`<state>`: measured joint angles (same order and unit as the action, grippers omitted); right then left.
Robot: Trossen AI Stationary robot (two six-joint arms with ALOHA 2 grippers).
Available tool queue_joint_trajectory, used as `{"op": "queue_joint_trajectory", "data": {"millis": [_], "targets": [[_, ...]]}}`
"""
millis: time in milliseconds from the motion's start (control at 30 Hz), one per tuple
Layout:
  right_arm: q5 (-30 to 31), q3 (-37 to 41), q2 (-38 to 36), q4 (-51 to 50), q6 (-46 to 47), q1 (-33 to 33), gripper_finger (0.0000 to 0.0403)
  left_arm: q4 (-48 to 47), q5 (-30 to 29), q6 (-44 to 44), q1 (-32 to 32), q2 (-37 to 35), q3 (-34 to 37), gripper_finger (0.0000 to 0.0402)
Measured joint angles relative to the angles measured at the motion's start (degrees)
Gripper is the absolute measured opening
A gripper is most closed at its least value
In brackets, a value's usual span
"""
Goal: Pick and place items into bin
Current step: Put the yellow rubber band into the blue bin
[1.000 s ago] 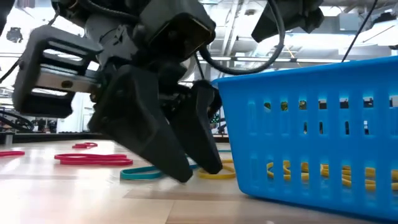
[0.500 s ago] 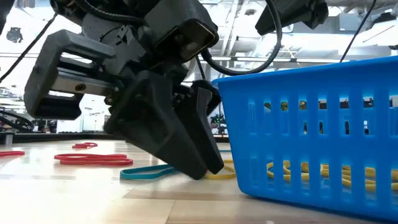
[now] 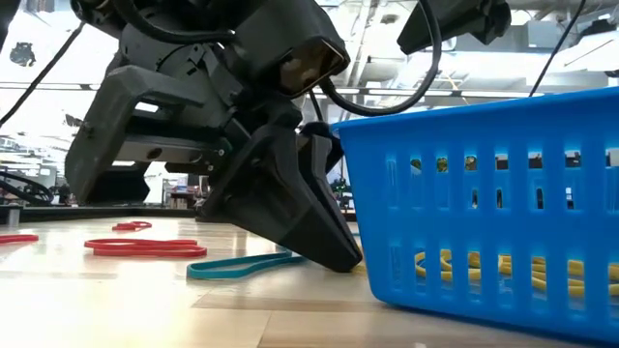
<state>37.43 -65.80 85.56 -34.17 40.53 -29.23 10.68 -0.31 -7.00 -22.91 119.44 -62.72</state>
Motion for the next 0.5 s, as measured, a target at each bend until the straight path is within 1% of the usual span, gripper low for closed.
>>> {"op": "queue_joint_trajectory", "data": {"millis": [67, 133, 233, 333, 500], "targets": [[0.0, 0.0, 0.0, 0.0, 0.0, 0.0, 0.0054, 0.0, -0.3, -1.3, -0.2, 0.0, 0.0, 0.0030], [0.0, 0.0, 0.0, 0.0, 0.0, 0.0, 0.0054, 0.0, -1.4, -0.5, -0.4, 0.0, 0.0, 0.0032], [0.0, 0.0, 0.0, 0.0, 0.0, 0.0, 0.0054, 0.0, -4.2, 3.2, -0.6, 0.0, 0.0, 0.0012], [0.0, 0.0, 0.0, 0.0, 0.0, 0.0, 0.0054, -0.5, -4.1, 4.3, -0.5, -1.4, 0.1, 0.0004], [0.0, 0.0, 0.0, 0.0, 0.0, 0.0, 0.0054, -7.2, -5.0, 6.7, -0.4, -7.9, 0.7, 0.0000]]}}
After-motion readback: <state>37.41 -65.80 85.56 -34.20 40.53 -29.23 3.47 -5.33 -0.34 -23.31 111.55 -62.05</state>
